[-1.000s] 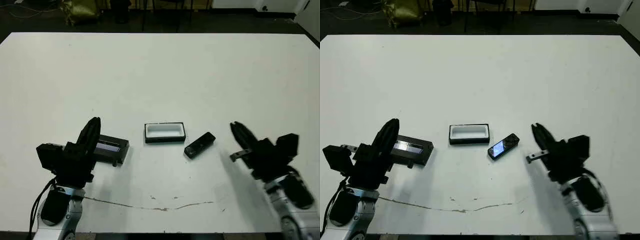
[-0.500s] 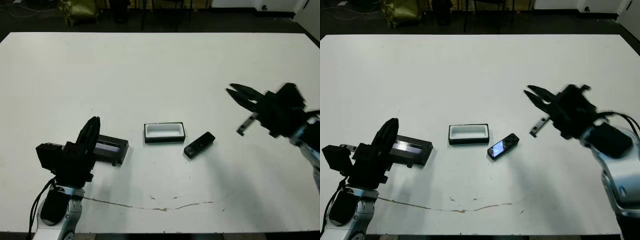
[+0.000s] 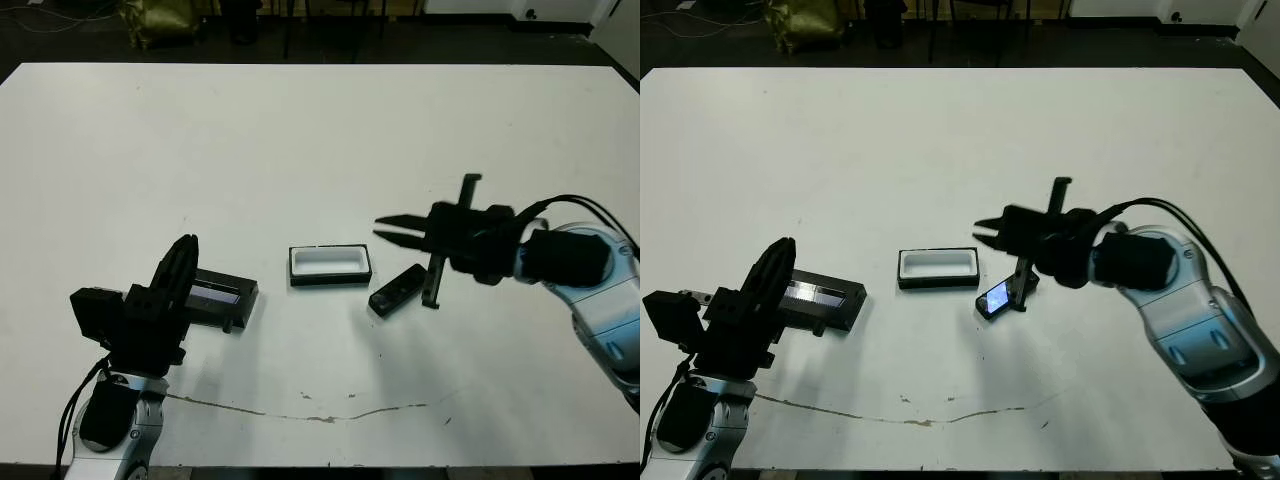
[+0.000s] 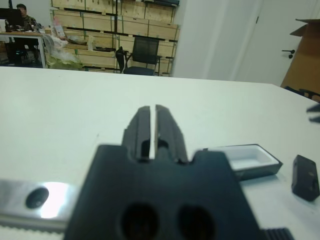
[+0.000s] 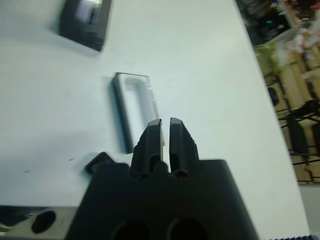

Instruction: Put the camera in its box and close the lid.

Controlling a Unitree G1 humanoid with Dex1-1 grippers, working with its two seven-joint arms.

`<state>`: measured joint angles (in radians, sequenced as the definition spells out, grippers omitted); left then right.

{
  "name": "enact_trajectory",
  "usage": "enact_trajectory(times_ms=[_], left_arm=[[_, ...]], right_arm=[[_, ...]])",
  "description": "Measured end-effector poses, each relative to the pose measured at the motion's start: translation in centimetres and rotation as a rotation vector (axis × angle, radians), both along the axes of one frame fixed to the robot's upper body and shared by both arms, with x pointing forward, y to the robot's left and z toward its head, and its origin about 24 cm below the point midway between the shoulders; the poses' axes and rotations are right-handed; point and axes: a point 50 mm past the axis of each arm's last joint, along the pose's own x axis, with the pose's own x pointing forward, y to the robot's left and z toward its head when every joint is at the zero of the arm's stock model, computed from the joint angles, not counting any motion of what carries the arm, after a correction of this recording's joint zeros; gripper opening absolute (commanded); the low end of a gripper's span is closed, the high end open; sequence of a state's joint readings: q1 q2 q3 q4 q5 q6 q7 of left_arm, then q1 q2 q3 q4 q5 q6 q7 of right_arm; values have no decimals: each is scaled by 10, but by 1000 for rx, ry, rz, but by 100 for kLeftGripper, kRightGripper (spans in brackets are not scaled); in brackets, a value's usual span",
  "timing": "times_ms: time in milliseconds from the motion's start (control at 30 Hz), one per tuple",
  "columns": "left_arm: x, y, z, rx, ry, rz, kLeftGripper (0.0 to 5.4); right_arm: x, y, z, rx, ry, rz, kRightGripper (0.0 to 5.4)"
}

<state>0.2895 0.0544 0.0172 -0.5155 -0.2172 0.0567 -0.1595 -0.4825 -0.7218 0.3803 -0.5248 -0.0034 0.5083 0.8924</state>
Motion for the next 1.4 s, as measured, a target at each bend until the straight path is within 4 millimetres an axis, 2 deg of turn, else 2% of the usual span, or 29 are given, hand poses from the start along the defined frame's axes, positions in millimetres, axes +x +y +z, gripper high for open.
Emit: enact_trajectory(times_ms=[367, 733, 1400], left_arm=[[0, -1, -1, -6, 12, 3, 1], [-1, -2, -1, -8, 23, 18, 1], [-1, -3, -2, -12, 35, 25, 1]], right_arm=[[2, -1, -6, -89, 39, 14, 0], [12, -2, -16, -178, 34, 8, 0], [11, 8, -27, -180, 66, 76, 0]])
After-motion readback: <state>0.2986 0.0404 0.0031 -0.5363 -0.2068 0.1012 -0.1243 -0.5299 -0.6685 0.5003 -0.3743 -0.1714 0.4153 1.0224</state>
